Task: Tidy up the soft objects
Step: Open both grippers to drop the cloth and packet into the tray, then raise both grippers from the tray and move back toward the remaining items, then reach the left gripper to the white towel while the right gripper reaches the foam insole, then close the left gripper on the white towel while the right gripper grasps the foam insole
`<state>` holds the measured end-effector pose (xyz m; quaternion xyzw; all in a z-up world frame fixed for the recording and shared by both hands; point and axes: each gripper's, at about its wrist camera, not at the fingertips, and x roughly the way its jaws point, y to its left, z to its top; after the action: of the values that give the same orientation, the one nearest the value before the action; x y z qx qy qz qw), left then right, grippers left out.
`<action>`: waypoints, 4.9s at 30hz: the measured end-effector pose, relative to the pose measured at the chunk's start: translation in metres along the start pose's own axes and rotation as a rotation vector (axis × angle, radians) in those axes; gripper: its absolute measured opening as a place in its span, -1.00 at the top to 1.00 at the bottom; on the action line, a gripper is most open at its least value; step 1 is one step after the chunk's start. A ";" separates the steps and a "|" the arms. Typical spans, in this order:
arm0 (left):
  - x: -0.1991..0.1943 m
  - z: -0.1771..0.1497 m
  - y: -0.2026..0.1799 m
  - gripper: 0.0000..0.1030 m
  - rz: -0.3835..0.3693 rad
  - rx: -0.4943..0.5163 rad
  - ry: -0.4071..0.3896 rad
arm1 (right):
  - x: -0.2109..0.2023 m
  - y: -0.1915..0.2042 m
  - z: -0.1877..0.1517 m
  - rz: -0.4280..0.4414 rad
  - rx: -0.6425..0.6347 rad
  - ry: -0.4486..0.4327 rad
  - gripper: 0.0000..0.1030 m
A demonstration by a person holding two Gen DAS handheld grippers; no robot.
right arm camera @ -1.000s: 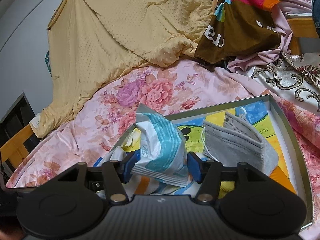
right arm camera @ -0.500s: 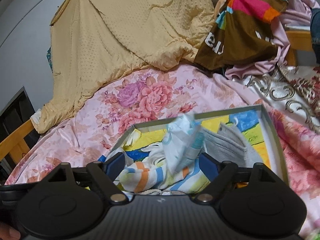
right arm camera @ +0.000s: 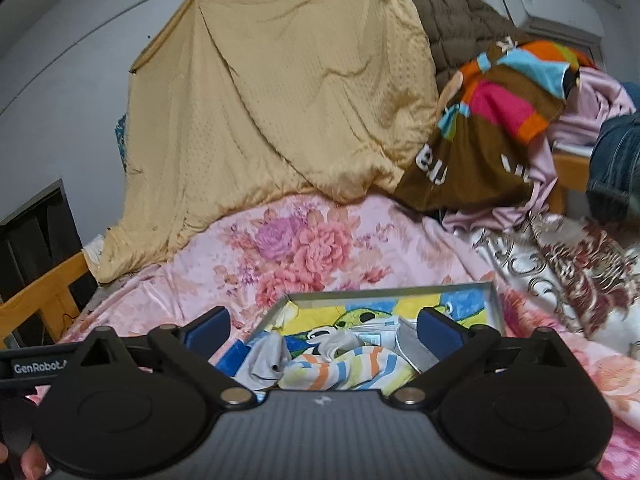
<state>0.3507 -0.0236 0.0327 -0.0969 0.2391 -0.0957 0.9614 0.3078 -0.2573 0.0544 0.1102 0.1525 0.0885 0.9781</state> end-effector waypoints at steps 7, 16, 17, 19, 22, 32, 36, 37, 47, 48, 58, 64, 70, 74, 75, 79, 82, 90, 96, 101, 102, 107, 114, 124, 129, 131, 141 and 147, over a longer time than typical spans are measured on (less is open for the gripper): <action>-0.064 0.001 -0.001 -0.87 0.020 0.015 -0.033 | -0.049 0.019 -0.003 -0.004 -0.024 -0.056 -0.99; -0.126 -0.014 0.000 -0.98 0.033 0.061 -0.078 | -0.103 0.025 -0.032 0.000 -0.003 -0.070 -0.99; -0.130 -0.018 0.000 -0.98 0.035 0.065 -0.078 | -0.109 0.026 -0.035 0.000 -0.003 -0.071 -0.99; -0.140 -0.027 0.002 -0.98 0.040 0.069 -0.078 | -0.119 0.029 -0.041 0.005 -0.013 -0.077 -0.99; -0.148 -0.041 0.004 -0.98 0.045 0.068 -0.068 | -0.134 0.031 -0.052 0.007 -0.036 -0.082 -1.00; -0.147 -0.100 0.000 -0.98 -0.064 0.165 0.059 | -0.158 0.028 -0.099 -0.030 -0.093 0.036 -1.00; -0.141 -0.117 0.004 -0.98 -0.086 0.187 0.099 | -0.151 0.030 -0.111 -0.026 -0.099 0.110 -0.99; -0.139 -0.122 0.006 -0.98 -0.088 0.194 0.109 | -0.147 0.031 -0.114 -0.022 -0.101 0.131 -0.99; -0.118 -0.146 0.028 -0.98 -0.047 0.213 0.193 | -0.109 0.041 -0.142 -0.008 -0.137 0.247 -0.99; -0.117 -0.147 0.031 -0.98 -0.042 0.212 0.198 | -0.106 0.041 -0.144 -0.006 -0.138 0.257 -0.99; -0.105 -0.149 0.054 -0.98 -0.008 0.187 0.211 | -0.081 0.047 -0.157 -0.003 -0.144 0.305 -0.99; -0.098 -0.148 0.062 -0.98 0.008 0.177 0.210 | -0.072 0.044 -0.158 -0.021 -0.121 0.305 -0.99; -0.090 -0.137 0.068 -0.98 0.012 0.157 0.187 | -0.063 0.039 -0.158 -0.053 -0.106 0.283 -0.99; -0.079 -0.127 0.070 -0.98 -0.007 0.127 0.173 | -0.059 0.036 -0.158 -0.061 -0.087 0.269 -0.99; -0.075 -0.125 0.070 -0.98 -0.014 0.126 0.169 | -0.057 0.035 -0.158 -0.058 -0.080 0.269 -0.99; -0.061 -0.115 0.067 -0.98 -0.046 0.106 0.149 | -0.045 0.033 -0.160 -0.029 -0.039 0.300 -0.99; -0.049 -0.105 0.065 -0.98 -0.075 0.064 0.124 | -0.034 0.033 -0.162 -0.011 -0.020 0.317 -0.99; 0.002 -0.090 0.049 -0.98 -0.108 0.042 0.129 | -0.018 0.030 -0.163 0.025 0.034 0.351 -0.98; 0.038 -0.088 0.037 -0.98 -0.137 0.035 0.165 | -0.011 0.025 -0.164 0.019 0.053 0.371 -0.90; 0.057 -0.083 0.028 -0.98 -0.156 0.043 0.179 | -0.005 0.026 -0.166 0.019 0.048 0.382 -0.80; 0.062 -0.081 0.027 -0.98 -0.163 0.030 0.189 | -0.004 0.026 -0.166 0.019 0.048 0.381 -0.79; 0.079 -0.076 0.023 -0.98 -0.180 -0.011 0.225 | -0.003 0.026 -0.166 0.028 0.056 0.373 -0.71; 0.098 -0.069 0.022 -0.98 -0.179 -0.103 0.283 | -0.003 0.026 -0.164 0.055 0.063 0.354 -0.59; 0.107 -0.066 0.009 -0.98 -0.167 -0.125 0.322 | -0.008 0.035 -0.161 0.084 0.032 0.317 -0.42; 0.103 -0.068 0.005 -0.74 -0.159 -0.115 0.316 | -0.008 0.038 -0.160 0.091 0.013 0.314 -0.18; 0.102 -0.069 0.005 -0.62 -0.151 -0.122 0.329 | -0.009 0.038 -0.160 0.093 0.013 0.312 -0.16; 0.095 -0.075 0.005 -0.09 -0.100 -0.107 0.329 | -0.009 0.049 -0.162 0.118 -0.039 0.323 0.31; 0.084 -0.073 0.000 0.29 -0.071 -0.056 0.307 | -0.009 0.053 -0.162 0.109 -0.074 0.329 0.48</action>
<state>0.3889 -0.0536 -0.0673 -0.1164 0.3821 -0.1364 0.9066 0.2402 -0.1780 -0.0807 0.0661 0.3007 0.1640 0.9372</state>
